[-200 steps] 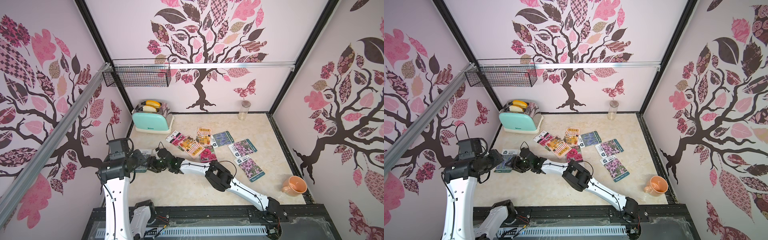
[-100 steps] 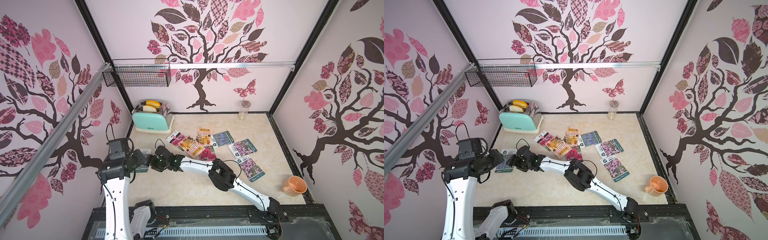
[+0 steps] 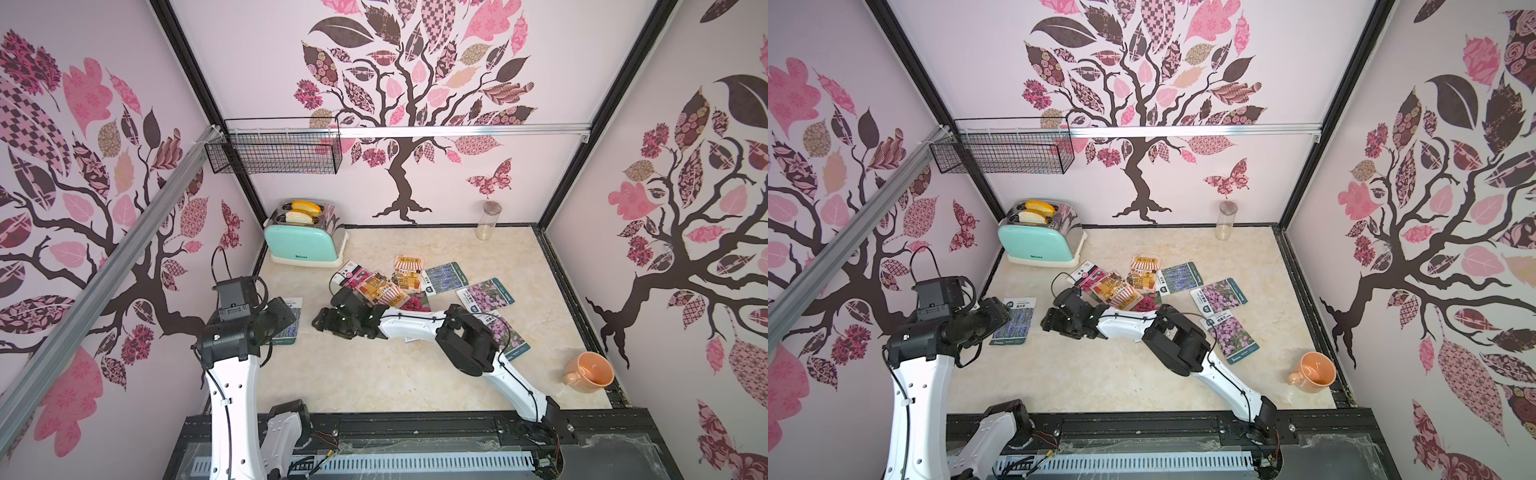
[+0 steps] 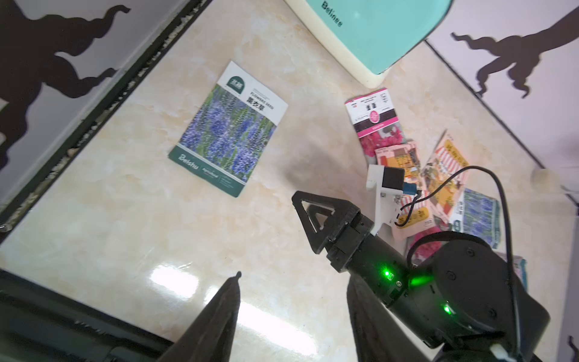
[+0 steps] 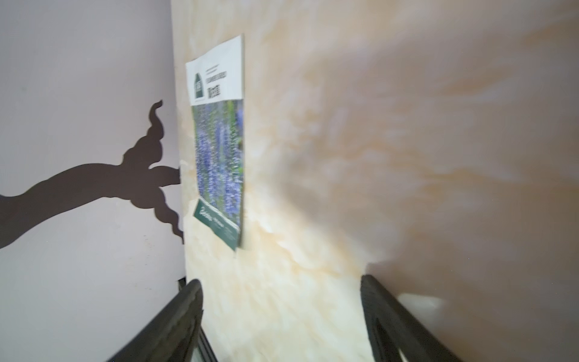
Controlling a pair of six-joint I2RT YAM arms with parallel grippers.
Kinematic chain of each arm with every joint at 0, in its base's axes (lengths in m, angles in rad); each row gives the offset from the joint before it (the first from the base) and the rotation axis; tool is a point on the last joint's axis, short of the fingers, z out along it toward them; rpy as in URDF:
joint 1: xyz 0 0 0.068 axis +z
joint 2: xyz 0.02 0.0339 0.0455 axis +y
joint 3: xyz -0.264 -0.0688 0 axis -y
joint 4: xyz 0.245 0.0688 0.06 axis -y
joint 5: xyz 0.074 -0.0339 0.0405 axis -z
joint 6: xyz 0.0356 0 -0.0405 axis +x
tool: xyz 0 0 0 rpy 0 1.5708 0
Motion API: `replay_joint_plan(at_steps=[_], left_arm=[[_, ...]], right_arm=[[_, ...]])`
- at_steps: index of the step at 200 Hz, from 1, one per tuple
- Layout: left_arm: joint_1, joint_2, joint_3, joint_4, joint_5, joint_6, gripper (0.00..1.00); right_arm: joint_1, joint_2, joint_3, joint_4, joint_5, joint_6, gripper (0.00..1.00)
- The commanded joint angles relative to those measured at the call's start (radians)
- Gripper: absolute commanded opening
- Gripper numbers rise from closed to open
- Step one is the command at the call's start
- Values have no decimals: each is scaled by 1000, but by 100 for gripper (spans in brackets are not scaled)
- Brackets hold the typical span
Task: Arrange the seed packets in a row
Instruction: Place the seed packet at the center of the board, then pick up the seed packet from the center of the board.
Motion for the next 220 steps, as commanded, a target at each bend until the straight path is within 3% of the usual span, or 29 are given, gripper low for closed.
replay_joint_plan(at_steps=[1,15,29,49,74,94,162,220], left_arm=[[-12,-45,-40,135,243,-41,60],[-62,-61,-65,232,270,-88,62],[-152,-47,-80,329,251,-116,64],[-303,30,-77,420,162,-170,64],[-569,208,-30,489,-41,-194,65],[-687,382,16,592,-58,-213,66],[-788,949,372,660,35,-167,64],[-807,1201,587,568,20,-152,59]], right_arm=[[-143,-212,-225,-59,46,-146,80],[-246,-355,-418,16,30,-175,80],[-352,-449,-515,11,-1,-249,80],[-513,-493,-549,-33,-144,-351,80],[-679,-508,-559,-71,-249,-457,81],[-766,-489,-536,-99,-283,-512,82],[-918,-414,-457,-150,-281,-623,80],[-936,-344,-396,-185,-264,-648,80]])
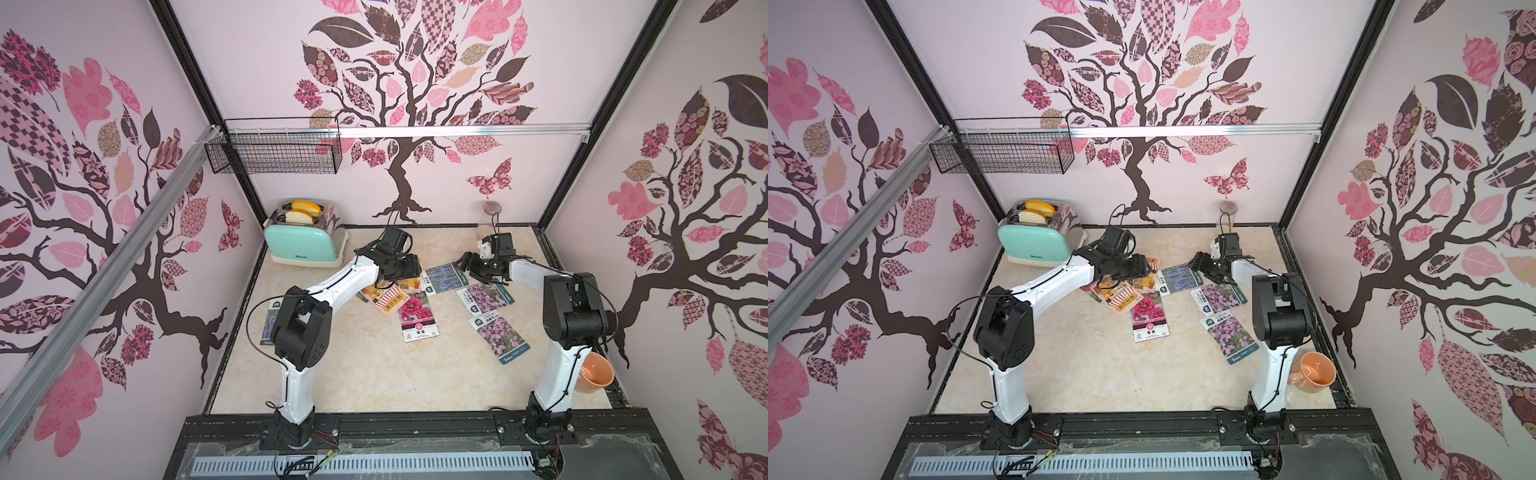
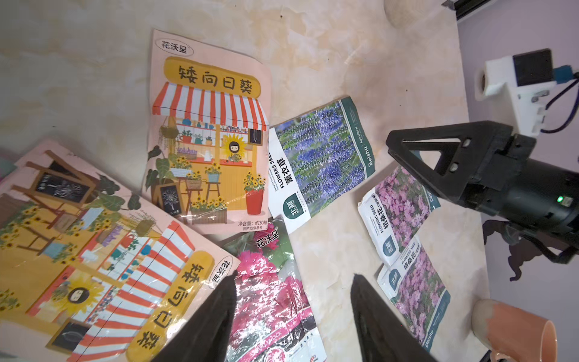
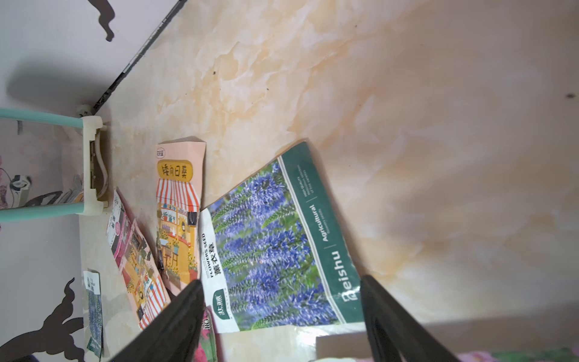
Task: Arrange the seed packets in a row
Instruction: Pick up the seed packet from the center of the board.
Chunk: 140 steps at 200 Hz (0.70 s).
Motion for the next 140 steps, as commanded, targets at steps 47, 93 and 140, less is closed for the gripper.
replay_joint_plan(at_steps=[47,93,140], left_arm=[[-5,138,88,-35,24,32,58],[-5,217,130,-28,37,44,51],[-5,292,163,-52,40,47,42]], right_arm=[[-23,21,16,-41,37,-44,80],[-32,32,0,-40,25,-54,80],[-32,54,-2,-33,12,-57,80]])
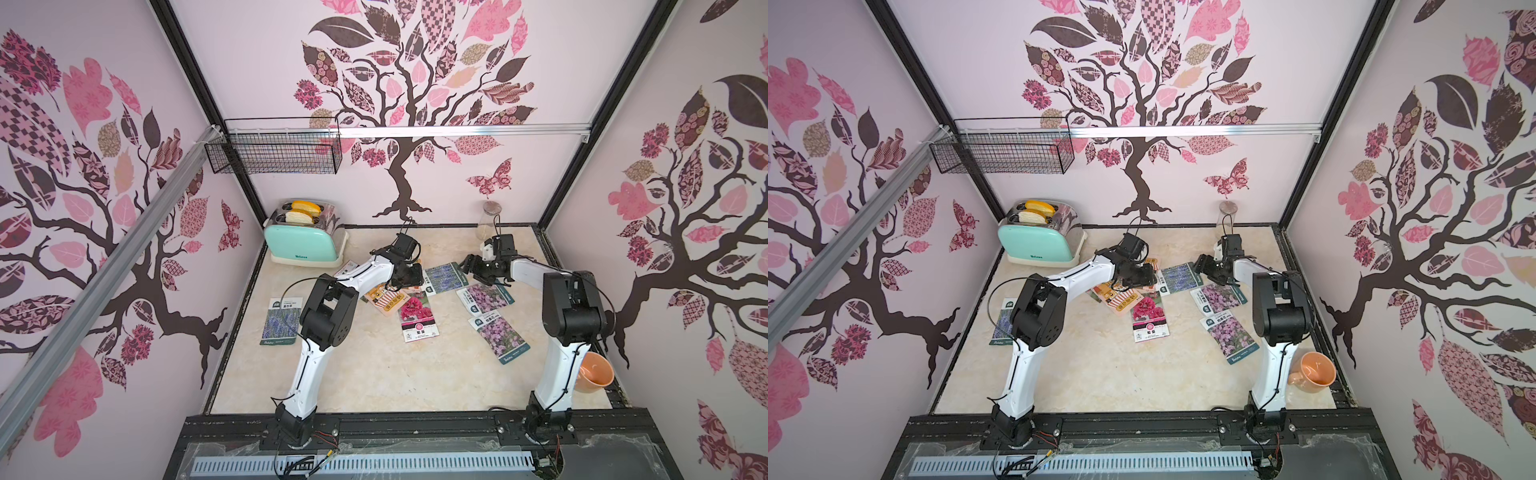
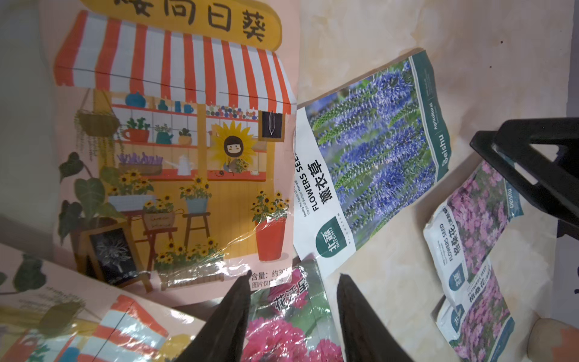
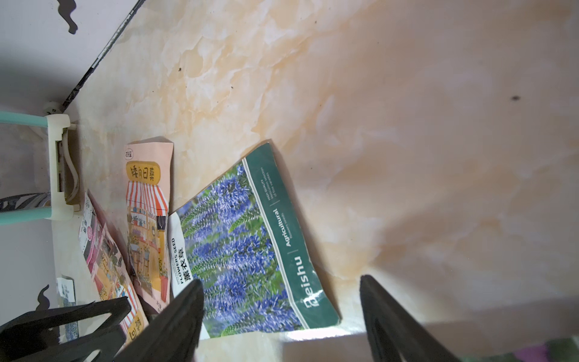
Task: Arrange the seed packets in a row
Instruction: Pick up the seed packet from the center of the board.
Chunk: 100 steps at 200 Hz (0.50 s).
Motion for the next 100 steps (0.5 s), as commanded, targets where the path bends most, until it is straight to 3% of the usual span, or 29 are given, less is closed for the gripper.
replay_joint_plan(at_steps=[1,16,58,100], left_arm=[[-3,42,27,-15,7,15,41],[-3,71,45,-40,2,17,37],[-4,125,83,-94,-9,5,36],[-4,204,187,-174,-7,1,34]], right_arm=[[-2,35,-6,-9,-8,-13,80],[-2,45,-6,-9,-12,-12,80],[-2,65,-18,2,-49,-10,79],[-2,73,-31,-6,-137,-29,70]])
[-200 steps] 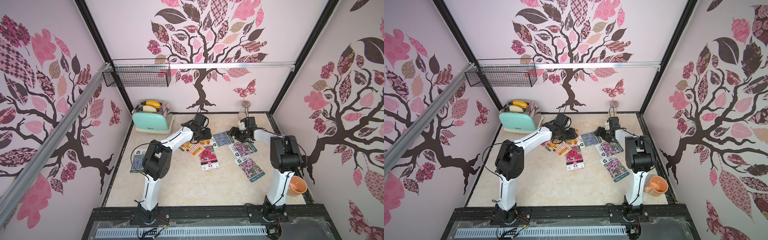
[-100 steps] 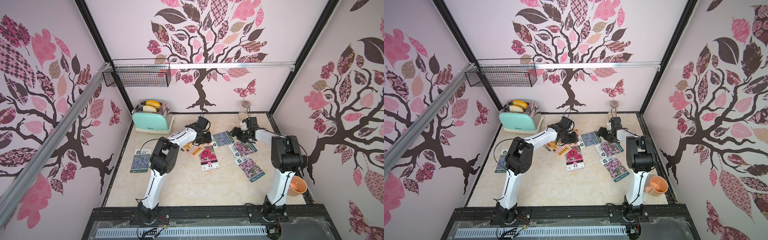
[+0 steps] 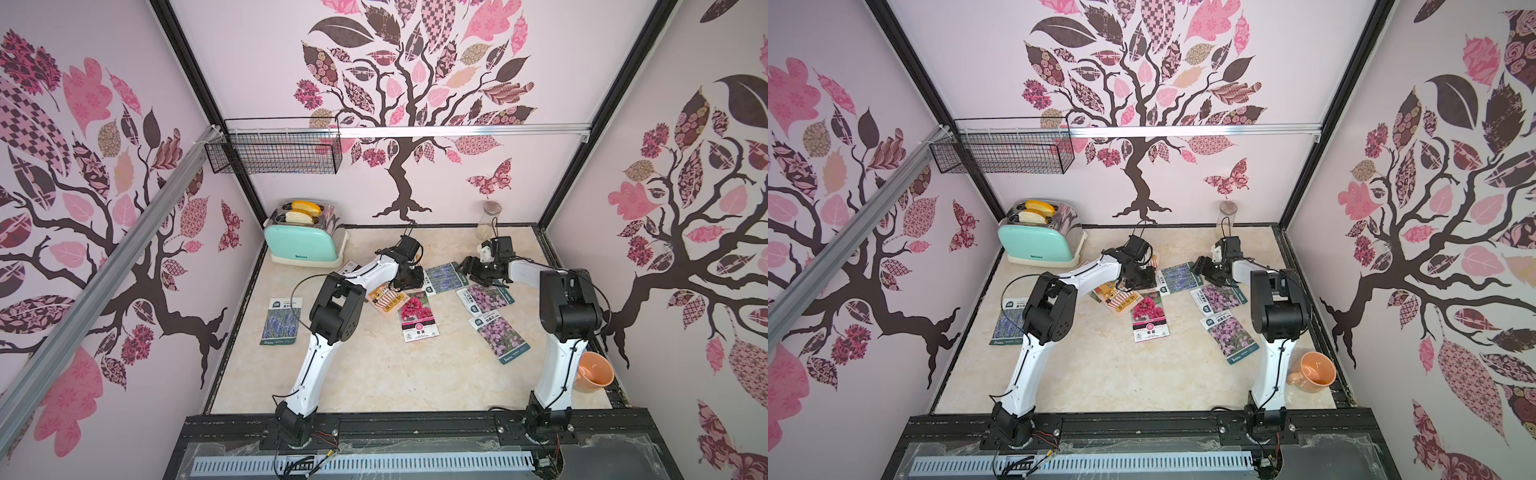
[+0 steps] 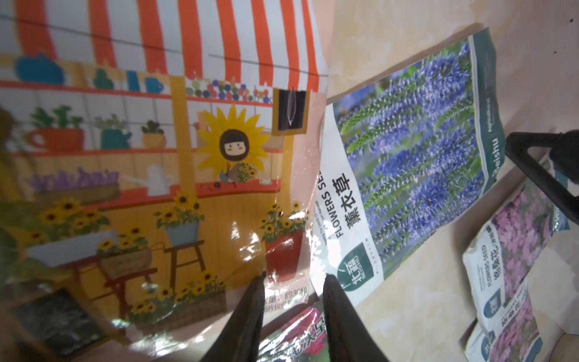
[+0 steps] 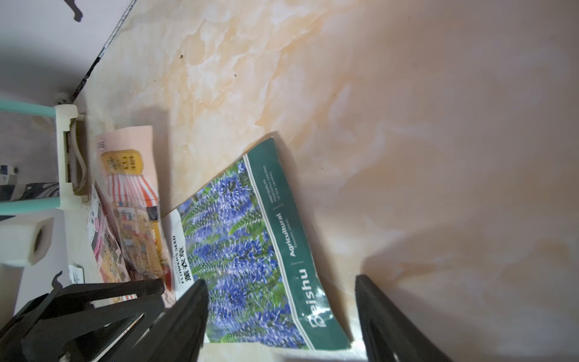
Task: Arrange the seed packets in a row
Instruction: Pick up the seed packet from the center of the board.
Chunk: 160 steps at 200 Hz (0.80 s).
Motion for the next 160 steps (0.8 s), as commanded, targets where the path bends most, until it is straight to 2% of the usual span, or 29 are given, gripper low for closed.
replay_joint_plan(at_steps=[1,16,62,93,132,160], left_arm=[[-4,79,49,-88,-7,2,34],[-3,108,82,-110,-2,5,33],[-3,147,122,-142,11,8,33],[-4,158,117,-143,25,10,33],[-4,167,122,-145,37,28,32],[-2,141,101,-85,52,25,33]], right_arm=[[-2,27,-31,-41,-66,-19,70],[-2,19,-50,-32,-93,-19,67],[-2,-23,-89,9,-121,-22,48],[-2,4,-42,20,-148,-17,28],[-2,32,4,58,-176,3,14],[-3,34,36,54,-191,-18,5]])
